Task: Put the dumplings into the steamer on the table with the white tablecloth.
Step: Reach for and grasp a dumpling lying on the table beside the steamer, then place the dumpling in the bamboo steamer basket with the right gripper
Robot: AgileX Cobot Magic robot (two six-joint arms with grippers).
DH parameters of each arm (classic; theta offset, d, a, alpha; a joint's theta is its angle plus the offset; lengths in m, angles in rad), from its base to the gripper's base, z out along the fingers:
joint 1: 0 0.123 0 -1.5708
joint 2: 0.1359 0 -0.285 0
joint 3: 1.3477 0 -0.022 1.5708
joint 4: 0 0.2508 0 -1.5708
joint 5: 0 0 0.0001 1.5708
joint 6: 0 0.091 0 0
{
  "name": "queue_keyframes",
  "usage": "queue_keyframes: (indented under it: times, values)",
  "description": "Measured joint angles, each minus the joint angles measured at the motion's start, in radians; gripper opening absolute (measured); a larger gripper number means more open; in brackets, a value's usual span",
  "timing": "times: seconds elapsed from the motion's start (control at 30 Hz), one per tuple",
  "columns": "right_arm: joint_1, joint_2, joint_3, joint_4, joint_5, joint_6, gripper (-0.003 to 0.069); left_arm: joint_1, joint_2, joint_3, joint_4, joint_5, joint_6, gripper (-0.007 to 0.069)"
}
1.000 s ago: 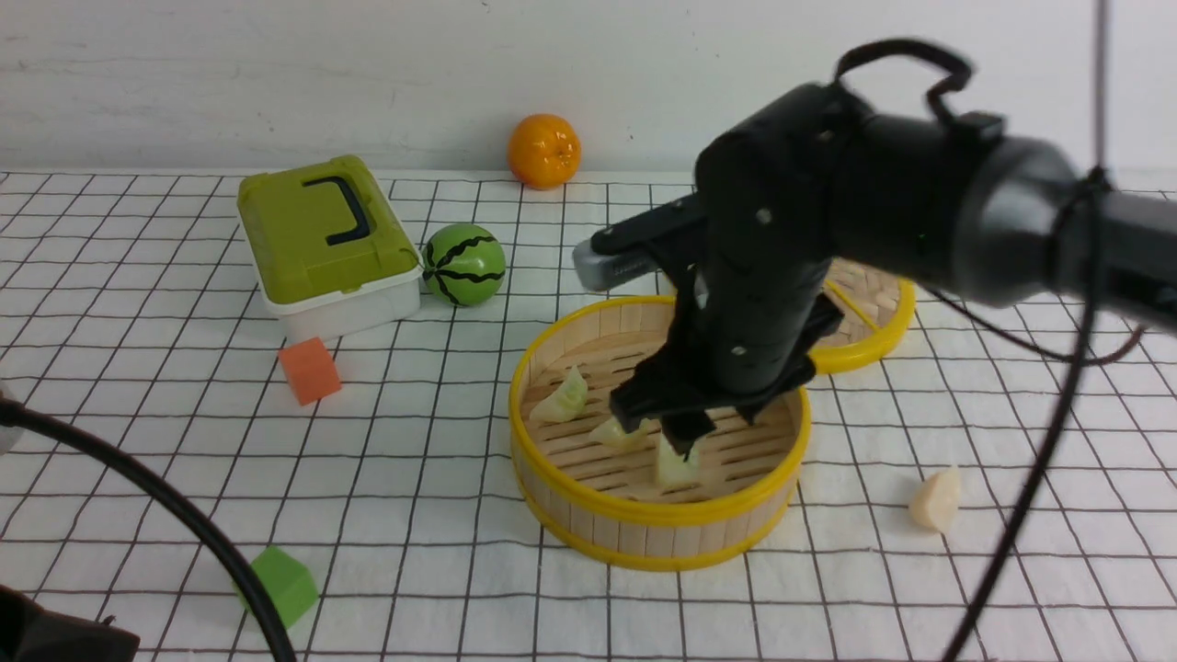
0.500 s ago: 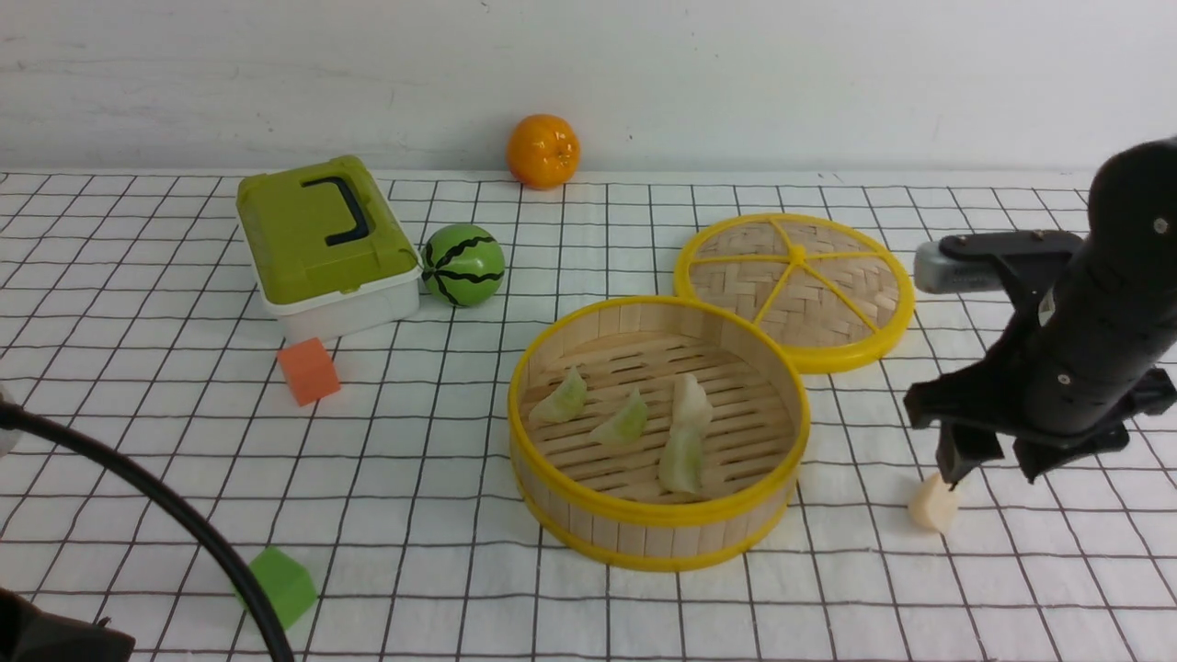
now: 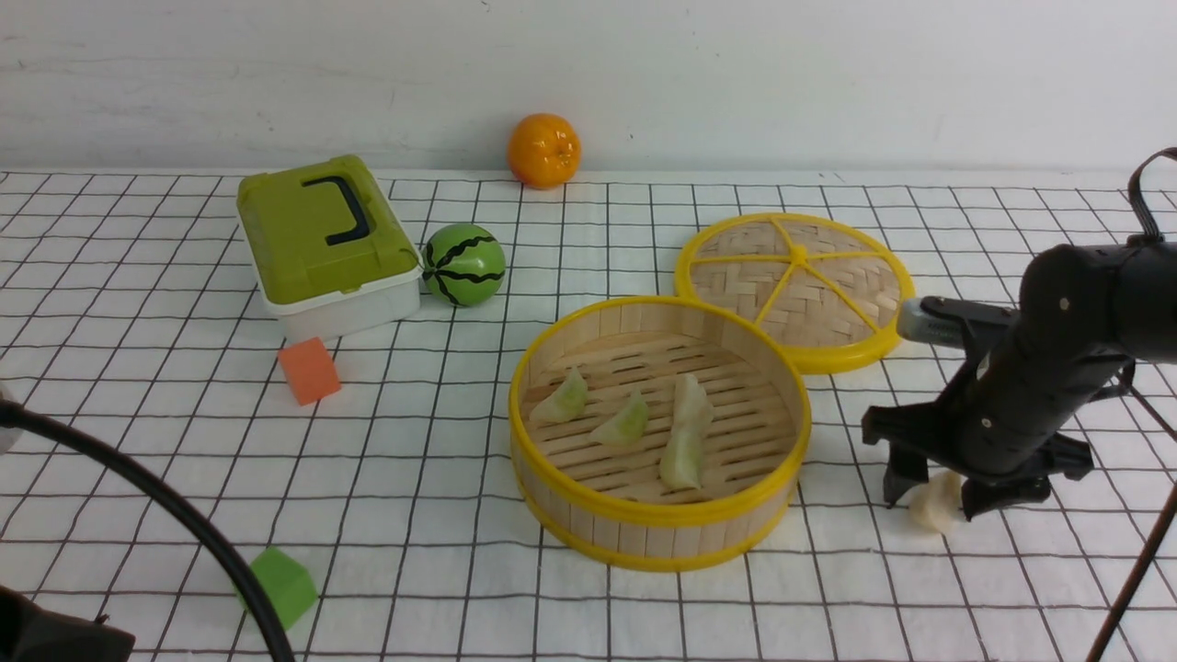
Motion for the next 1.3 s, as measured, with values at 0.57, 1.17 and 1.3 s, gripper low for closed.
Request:
queue_keyframes:
  times: [0.57,1.17,1.3]
  values:
    - [0.058,-0.042,-0.153,0.000,0.236,-0.220,0.0251,0.000,0.000,0.000,0.025,-0.004,0.000,0.0034]
    - [0.268,0.208,-0.532,-0.021,0.140,-0.232,0.0251,0.000,0.000,0.000,0.025,-0.004,0.000,0.0039]
    - [0.269,0.216,-0.539,-0.044,0.125,-0.214,0.0251,0.000,0.000,0.000,0.025,-0.004,0.000,0.0040]
